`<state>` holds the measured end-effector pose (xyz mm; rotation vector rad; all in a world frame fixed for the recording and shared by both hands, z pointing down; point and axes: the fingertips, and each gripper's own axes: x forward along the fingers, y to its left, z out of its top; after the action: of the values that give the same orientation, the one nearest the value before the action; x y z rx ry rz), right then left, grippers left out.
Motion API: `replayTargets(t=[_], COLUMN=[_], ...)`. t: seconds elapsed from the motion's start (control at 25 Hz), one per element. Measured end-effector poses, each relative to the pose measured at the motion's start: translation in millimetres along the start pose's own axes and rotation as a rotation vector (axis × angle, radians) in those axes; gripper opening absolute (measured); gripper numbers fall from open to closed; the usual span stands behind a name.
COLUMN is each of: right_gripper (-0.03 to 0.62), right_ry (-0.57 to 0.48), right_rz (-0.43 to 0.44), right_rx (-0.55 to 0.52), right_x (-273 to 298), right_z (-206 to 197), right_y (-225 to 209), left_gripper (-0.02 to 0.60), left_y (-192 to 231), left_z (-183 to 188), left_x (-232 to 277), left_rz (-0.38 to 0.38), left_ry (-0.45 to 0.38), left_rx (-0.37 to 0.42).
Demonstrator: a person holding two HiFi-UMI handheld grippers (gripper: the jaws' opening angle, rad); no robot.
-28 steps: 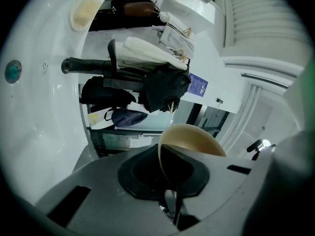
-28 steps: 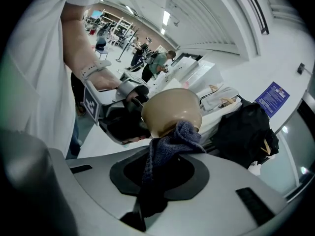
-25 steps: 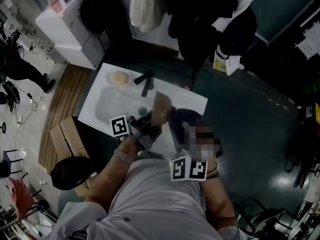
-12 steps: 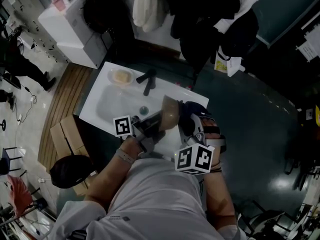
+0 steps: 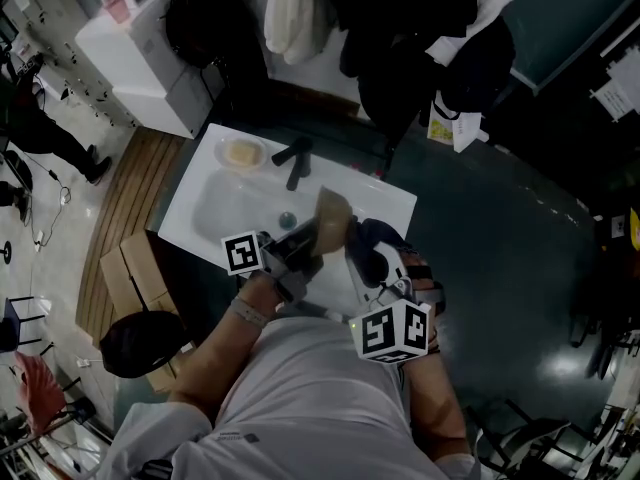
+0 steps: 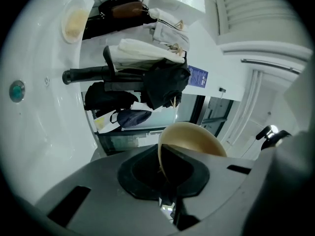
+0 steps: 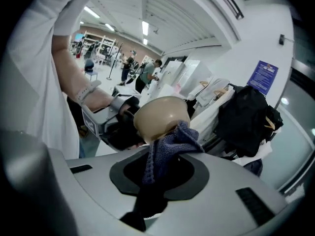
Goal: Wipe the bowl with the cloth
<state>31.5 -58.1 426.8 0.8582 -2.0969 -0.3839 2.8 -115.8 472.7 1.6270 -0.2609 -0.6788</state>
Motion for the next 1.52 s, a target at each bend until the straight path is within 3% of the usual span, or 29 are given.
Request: replayTargets(t=[0.16, 0.32, 0.6, 0.76, 0.92, 1.16, 1.52], right_gripper=[0.077, 0.077, 0.077, 0.077, 0.077, 0.077, 0.077], right_ry=[-0.092, -0.188, -0.418, -0.494, -0.475, -0.452, -0.425], right_rz=[-0.050, -0.147, -0.283, -0.356, -0.412, -0.455, -0.466], right_rx=[0.151, 0.286, 0.680, 0.884, 0.931, 0.950, 0.916], right_x=[-12.3, -27.2, -62.4, -79.6, -89.2, -98.9, -98.8], right_z=[0.4, -6.6, -40.5, -73.5, -102.8, -122.5, -128.0], right_y=[-17.3, -36.4, -69.8, -83.6, -84.8, -75.6, -73.1], left_gripper=[0.020, 0.020, 0.020, 0.020, 0.020, 0.020, 0.020], left_y=[-4.7, -12.6, -27.4, -25.9, -26.8, -30.8, -23.5], left_z=[0.0, -0.5, -9.3, -17.6, -27.4, -33.9, -38.0], left_x=[0.9, 2.2, 15.6, 22.9, 29.2, 37.9, 49.1], left_rz=[0.022, 0.083, 0.201, 0.254, 0.263, 0.263, 0.267], left_ry=[0.008, 0.031, 0.142, 0.192, 0.242, 0.272, 0.288], left_rx=[0.050, 0.183, 0.612, 0.801, 0.939, 1.073, 1.108])
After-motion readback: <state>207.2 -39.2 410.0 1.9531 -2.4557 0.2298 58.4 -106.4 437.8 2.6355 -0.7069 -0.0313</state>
